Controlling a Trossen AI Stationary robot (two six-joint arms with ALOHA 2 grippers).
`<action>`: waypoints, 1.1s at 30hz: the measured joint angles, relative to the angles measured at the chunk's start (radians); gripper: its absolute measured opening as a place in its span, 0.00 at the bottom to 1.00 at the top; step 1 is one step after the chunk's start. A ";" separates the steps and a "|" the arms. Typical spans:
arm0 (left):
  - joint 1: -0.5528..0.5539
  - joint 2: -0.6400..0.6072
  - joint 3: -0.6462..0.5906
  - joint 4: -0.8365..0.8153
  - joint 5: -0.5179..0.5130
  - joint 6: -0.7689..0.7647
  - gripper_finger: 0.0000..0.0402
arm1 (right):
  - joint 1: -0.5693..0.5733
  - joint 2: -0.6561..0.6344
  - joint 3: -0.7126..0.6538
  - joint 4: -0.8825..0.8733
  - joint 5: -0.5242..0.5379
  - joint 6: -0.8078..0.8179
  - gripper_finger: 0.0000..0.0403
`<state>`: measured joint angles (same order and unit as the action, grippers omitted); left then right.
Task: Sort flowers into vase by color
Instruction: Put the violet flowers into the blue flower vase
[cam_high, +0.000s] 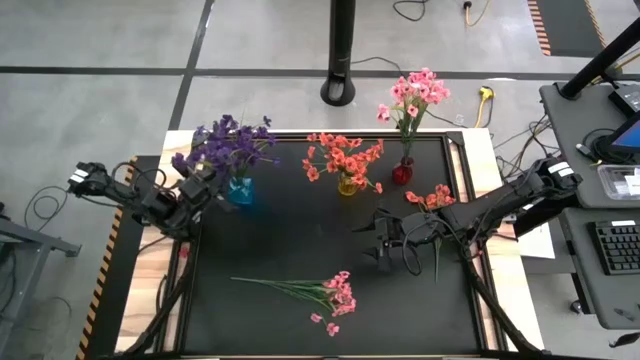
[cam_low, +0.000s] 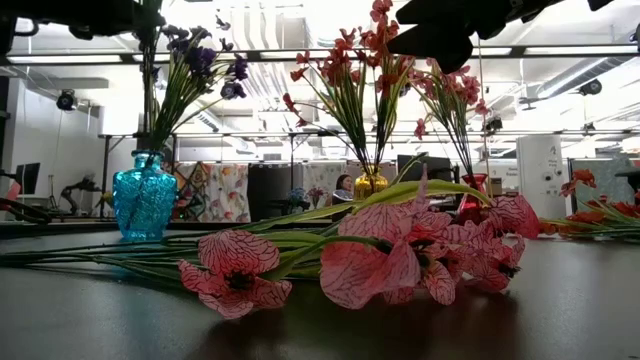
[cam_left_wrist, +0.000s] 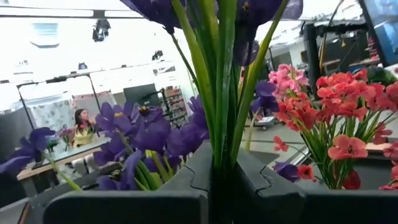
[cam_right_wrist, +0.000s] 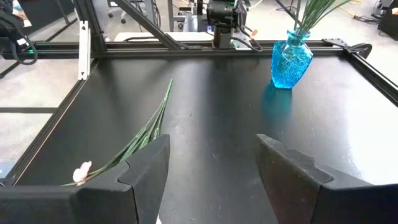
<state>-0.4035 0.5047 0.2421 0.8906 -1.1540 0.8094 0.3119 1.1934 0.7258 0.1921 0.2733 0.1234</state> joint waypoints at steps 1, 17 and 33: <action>0.000 -0.009 -0.004 0.000 0.011 0.001 0.02 | 0.000 0.000 0.000 0.000 0.000 0.000 0.56; 0.000 -0.084 -0.084 -0.001 0.012 -0.025 0.02 | 0.000 0.000 0.000 0.007 0.007 -0.002 0.56; 0.000 -0.085 -0.084 -0.004 -0.105 -0.084 0.03 | 0.000 0.000 0.000 0.007 0.009 0.000 0.56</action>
<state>-0.4038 0.4198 0.1581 0.8864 -1.2587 0.7257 0.3119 1.1938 0.7258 0.1993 0.2821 0.1234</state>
